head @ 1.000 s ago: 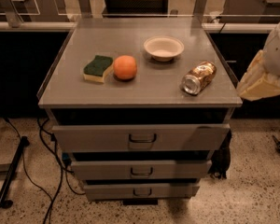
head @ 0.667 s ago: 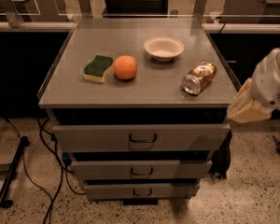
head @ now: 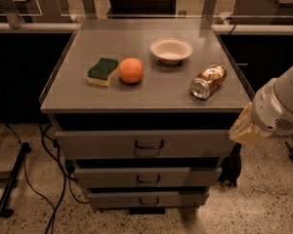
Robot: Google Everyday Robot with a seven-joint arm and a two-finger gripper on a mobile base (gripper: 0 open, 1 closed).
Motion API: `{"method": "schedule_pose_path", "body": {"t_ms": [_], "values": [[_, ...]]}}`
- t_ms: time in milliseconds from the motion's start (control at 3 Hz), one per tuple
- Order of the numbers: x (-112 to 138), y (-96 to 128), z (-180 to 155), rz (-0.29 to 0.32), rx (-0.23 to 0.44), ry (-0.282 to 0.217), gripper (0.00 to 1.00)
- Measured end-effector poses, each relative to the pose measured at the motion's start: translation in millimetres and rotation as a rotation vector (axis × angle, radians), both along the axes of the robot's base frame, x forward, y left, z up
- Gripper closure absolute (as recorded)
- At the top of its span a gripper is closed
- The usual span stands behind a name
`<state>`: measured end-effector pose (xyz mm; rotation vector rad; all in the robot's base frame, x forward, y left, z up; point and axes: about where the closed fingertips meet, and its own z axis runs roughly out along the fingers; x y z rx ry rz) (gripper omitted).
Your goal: Open bottom drawer
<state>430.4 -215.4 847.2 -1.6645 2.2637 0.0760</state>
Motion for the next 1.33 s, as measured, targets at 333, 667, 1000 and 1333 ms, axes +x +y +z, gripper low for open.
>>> {"method": "schedule_pose_path", "body": {"t_ms": [333,667,1000,1333], "values": [[-1.2,-10.9,-38.3,-0.008,-0.02,0.004,1.0],[-9.2,-26.2,-98.6,-0.031,-0.022,0.014,1.0],[-24.1,-33.7,-175.8,-0.047,0.014,0.03,1.0],[-40.6,-30.0,-255.3,-0.052,0.073,0.1,1.0]]}}
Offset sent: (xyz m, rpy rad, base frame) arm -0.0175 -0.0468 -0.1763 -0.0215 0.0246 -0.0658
